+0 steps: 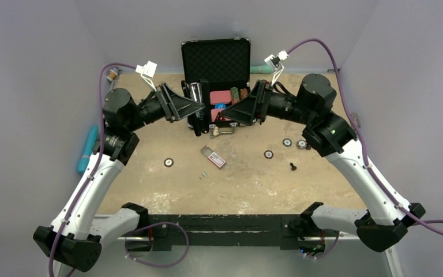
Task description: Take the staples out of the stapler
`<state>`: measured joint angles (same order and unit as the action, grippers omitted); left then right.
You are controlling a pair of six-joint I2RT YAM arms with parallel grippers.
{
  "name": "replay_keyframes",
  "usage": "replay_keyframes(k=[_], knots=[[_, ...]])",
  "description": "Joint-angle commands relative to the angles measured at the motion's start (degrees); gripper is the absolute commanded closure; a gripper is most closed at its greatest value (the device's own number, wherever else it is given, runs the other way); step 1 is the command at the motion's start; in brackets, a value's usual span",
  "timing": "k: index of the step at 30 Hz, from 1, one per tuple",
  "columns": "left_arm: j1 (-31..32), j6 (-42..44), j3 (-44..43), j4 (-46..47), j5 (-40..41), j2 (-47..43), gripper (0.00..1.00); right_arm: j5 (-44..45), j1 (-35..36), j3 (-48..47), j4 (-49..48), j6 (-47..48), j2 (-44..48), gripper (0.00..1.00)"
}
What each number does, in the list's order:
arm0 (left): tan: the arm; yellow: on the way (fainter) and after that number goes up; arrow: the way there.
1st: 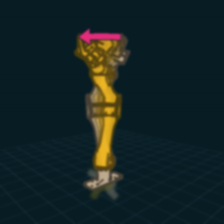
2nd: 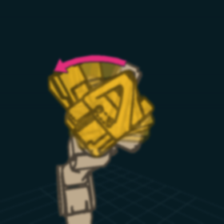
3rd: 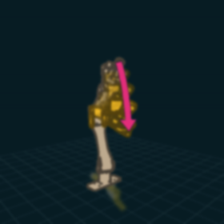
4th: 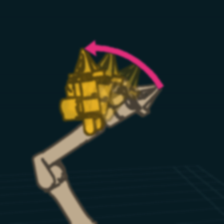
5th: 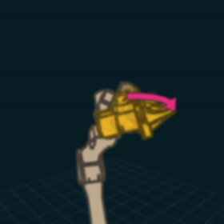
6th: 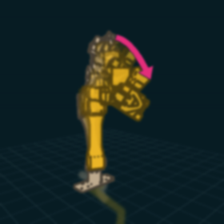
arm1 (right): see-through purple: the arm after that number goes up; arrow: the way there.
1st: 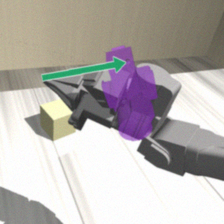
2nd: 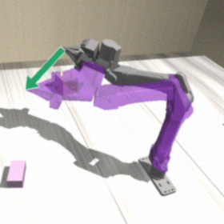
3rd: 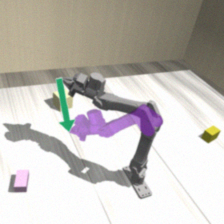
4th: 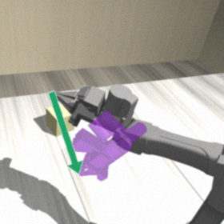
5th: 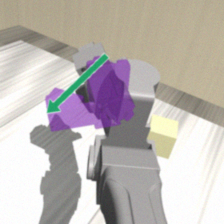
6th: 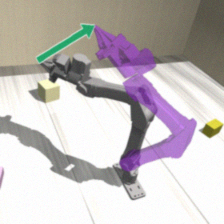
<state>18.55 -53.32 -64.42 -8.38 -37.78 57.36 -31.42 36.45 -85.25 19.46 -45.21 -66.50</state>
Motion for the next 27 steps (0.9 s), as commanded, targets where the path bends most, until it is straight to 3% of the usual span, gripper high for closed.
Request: replay_keyframes(k=[1,7,14,17,20,25,27], knots=[[-0.45,-15.05,-2.43,23.70,-7.41,0.21,1.00,-8.83,-0.06,2.58,-12.00,0.64,-0.39,0.19],[-0.45,-22.14,-1.97,31.64,-7.28,-0.05,1.00,-7.86,1.92,1.37,-14.44,-0.41,-2.79,0.27],[-0.45,-21.64,-2.81,30.70,-7.46,-0.66,1.00,-4.19,6.47,-3.59,-14.32,-0.53,-7.12,0.27],[-0.50,-21.24,-2.26,30.26,-7.28,-1.63,1.00,-3.45,8.23,-4.36,-14.48,-0.74,-8.27,0.33],[-0.50,-21.16,-1.63,30.22,-6.83,-2.54,1.00,-3.48,9.34,-4.79,-14.89,-1.23,-9.10,0.52],[-0.53,-21.51,-1.11,31.13,-6.50,-3.52,1.00,-3.55,10.12,-4.94,-16.91,-2.74,-9.62,1.00],[-0.57,-21.13,-0.97,30.66,-6.48,-4.10,1.00,-3.25,10.22,-4.69,-17.63,-3.31,-9.25,1.00]])
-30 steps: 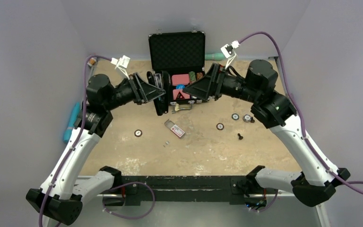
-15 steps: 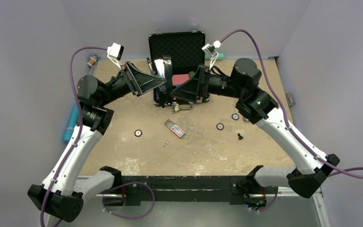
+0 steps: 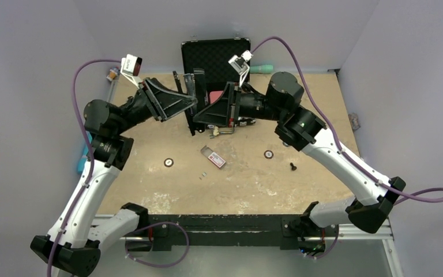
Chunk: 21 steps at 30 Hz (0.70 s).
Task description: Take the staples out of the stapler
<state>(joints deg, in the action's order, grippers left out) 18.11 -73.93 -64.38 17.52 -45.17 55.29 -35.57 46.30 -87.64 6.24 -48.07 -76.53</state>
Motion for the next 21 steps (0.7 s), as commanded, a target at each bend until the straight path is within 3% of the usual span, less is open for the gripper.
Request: replay_keyframes(k=[1,3,5,6,12,16,21], knots=[[-0.22,-0.03,-1.08,3.67,1.02,-2.34,0.98,1.47,0.37,-2.24,-4.26,-0.62,0.97,1.00],[-0.58,2.07,-1.67,-0.77,1.12,-2.98,0.66,3.16,0.36,-2.63,-2.39,-0.32,1.39,1.00],[-1.33,3.94,-2.20,-5.32,1.16,-3.77,0.15,6.49,0.37,-3.45,0.69,0.50,2.05,1.00],[-1.97,4.86,-2.38,-7.76,1.15,-4.23,0.02,7.50,0.31,-3.59,1.33,0.71,2.68,1.00],[-7.54,13.46,-3.64,-25.62,2.09,-8.19,0.00,18.40,-0.97,-4.36,9.70,1.07,5.64,1.00],[-8.79,28.23,-10.52,-54.96,15.44,-8.61,0.00,26.62,-3.85,-5.36,17.29,0.29,5.67,1.00],[-8.79,37.69,-9.51,-66.29,23.21,-9.77,0.00,33.59,-11.15,-8.51,27.67,1.00,1.96,1.00]])
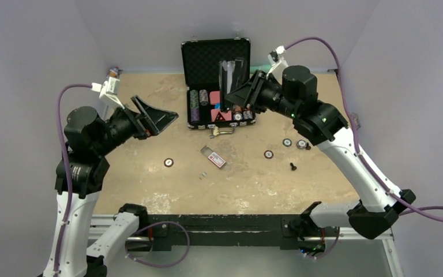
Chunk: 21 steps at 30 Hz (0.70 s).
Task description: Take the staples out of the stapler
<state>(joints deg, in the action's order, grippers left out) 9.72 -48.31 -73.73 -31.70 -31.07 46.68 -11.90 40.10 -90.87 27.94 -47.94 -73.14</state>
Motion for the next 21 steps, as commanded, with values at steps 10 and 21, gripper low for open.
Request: replay_keyframes(k=[10,21], knots=[[-0.40,17.96,8.39,-23.62,16.64,-7.04,0.00,24.06,-14.41,-4.45,18.46,2.74,-10.49,1.00],[-0.40,20.85,18.64,-24.13,17.56,-13.80,0.00,26.44,-16.11,7.31,12.38,2.81,-20.02,1.00]])
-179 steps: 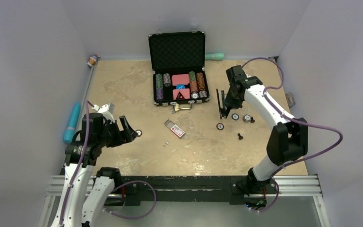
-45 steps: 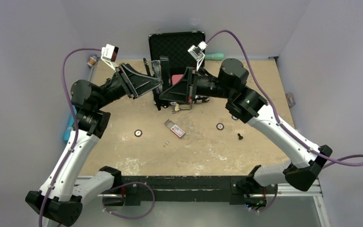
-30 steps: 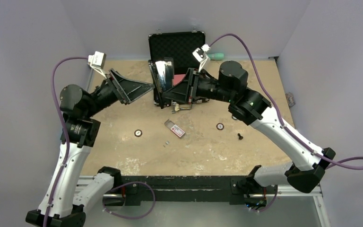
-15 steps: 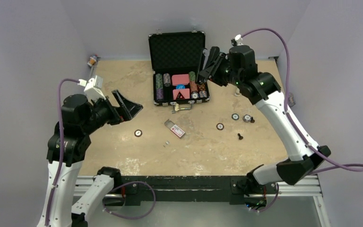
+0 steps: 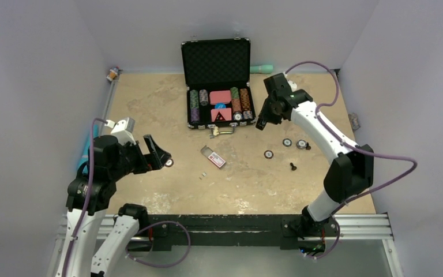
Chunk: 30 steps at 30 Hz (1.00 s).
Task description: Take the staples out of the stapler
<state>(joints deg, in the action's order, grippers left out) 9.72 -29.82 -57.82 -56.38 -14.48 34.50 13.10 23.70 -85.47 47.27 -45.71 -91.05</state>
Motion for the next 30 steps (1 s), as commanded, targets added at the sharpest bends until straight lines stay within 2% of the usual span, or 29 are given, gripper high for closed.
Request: replay_keyframes(k=[1,9,17,18,20,21,22,24,30], knots=[[-0.38,2.44,3.63,0.64,1.15,-2.16,0.00,1.26,0.28,2.20,-7.23,0.41,-3.32,1.00],[-0.40,2.68,8.46,1.08,2.40,-6.02,0.01,-2.64,2.02,8.90,-9.24,0.20,-9.37,1.00],[-0.40,1.95,11.01,2.67,2.71,-6.03,0.01,-6.23,5.13,13.43,-11.24,2.34,-12.65,1.00],[-0.40,2.03,11.20,3.03,2.80,-5.97,0.01,-6.51,5.19,13.60,-11.23,2.57,-12.84,0.92],[-0.40,2.13,11.62,3.58,2.85,-5.53,0.01,-7.38,5.37,13.98,-11.47,3.34,-12.51,0.56],[-0.36,2.21,11.67,3.60,2.82,-5.17,0.01,-8.20,5.53,14.10,-11.63,4.10,-12.15,0.33],[-0.33,2.36,11.64,3.62,2.71,-4.81,0.01,-8.62,5.81,13.94,-11.43,4.67,-11.83,0.23],[-0.40,2.40,11.71,3.77,2.52,-4.43,0.01,-8.60,6.71,13.03,-10.37,5.94,-10.80,0.17],[-0.40,2.59,12.20,4.26,1.71,-2.99,0.01,-5.91,13.85,6.50,-6.34,8.26,-7.93,0.17]])
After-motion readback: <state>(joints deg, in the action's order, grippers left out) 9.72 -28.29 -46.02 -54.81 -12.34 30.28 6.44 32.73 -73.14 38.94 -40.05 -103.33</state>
